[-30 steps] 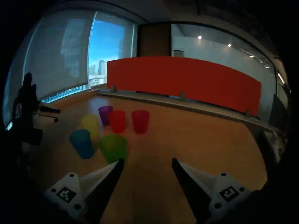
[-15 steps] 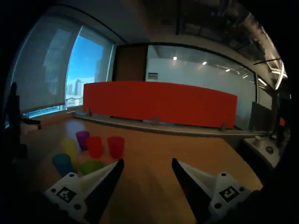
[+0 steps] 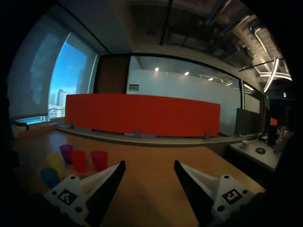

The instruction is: Pour water

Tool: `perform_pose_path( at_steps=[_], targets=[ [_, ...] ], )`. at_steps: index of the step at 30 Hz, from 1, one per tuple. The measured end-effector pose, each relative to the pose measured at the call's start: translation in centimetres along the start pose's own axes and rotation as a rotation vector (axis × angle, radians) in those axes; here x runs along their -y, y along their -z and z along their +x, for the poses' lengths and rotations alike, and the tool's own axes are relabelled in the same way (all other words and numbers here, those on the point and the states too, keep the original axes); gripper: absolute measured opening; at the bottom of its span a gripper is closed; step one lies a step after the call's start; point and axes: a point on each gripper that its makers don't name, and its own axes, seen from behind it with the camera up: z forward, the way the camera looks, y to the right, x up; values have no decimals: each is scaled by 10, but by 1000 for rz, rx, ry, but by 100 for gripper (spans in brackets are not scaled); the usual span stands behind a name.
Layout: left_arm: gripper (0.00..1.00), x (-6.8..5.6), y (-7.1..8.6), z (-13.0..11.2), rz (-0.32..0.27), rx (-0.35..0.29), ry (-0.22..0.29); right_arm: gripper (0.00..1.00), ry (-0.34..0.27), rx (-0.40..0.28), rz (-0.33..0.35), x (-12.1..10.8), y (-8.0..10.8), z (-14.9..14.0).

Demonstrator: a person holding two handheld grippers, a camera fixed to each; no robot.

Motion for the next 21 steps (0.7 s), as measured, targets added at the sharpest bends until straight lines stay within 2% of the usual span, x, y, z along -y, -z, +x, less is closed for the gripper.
perform_pose_path(
  at_steps=[9, 17, 21],
  targets=[
    [98, 22, -1, 16, 95, -73, -16, 99, -9, -28, -23, -4, -5, 17],
    [98, 32, -4, 0, 135, -87, -24, 99, -14, -29, -59, -15, -5, 24],
    [98, 33, -6, -10, 148, -85, -46, 99, -16, -22, -80, -20, -5, 22]
  ],
)
